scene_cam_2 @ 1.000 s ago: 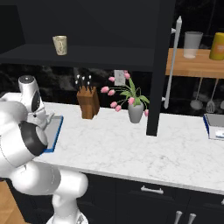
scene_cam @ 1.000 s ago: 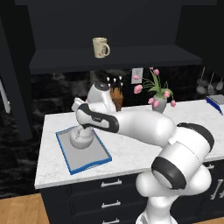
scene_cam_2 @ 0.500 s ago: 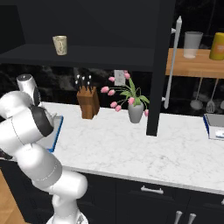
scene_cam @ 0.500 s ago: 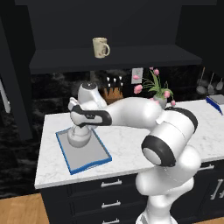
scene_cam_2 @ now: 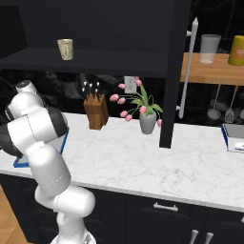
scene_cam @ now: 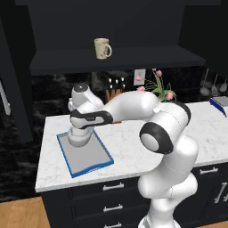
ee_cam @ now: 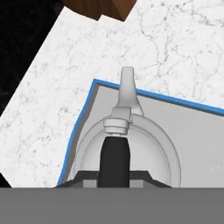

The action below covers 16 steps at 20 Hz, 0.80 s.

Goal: Pick the kettle from the counter and place it on the tray. Then pick the mug from the cabinet and place it on the tray. Then close the cabinet doors.

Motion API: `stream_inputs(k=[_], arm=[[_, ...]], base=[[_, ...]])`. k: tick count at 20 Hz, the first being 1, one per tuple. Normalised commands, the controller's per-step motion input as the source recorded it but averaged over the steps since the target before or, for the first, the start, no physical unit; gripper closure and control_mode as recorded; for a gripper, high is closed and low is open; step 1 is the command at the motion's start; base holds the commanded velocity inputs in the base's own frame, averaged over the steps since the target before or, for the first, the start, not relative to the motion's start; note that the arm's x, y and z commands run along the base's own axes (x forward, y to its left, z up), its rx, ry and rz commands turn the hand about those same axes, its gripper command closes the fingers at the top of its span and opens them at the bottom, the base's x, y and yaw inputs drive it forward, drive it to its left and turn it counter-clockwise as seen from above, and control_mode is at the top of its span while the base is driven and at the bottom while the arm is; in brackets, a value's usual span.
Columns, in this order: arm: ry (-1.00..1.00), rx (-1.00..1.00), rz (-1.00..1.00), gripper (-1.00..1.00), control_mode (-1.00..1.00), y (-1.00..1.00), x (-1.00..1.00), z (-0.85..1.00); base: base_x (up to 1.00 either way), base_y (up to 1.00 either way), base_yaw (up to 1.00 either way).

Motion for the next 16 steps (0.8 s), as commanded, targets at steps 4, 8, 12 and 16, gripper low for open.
stream_inputs(k=[4,8,12,16], arm=[[0.02,0.0,-0.1,1.0,-1.0,0.01,0.12,-0.17],[0.01,0.0,-0.08,1.0,-1.0,0.0,0.04,-0.26],[0.06,-0.03,-0.1,1.0,-1.0,0.0,0.03,-0.29],[0.1,-0.05,-0.07,1.0,-1.0,0.0,-0.1,-0.36]], base=[[0.0,0.0,0.0],[0.0,0.0,0.0],[0.0,0.0,0.0],[0.0,0.0,0.0]])
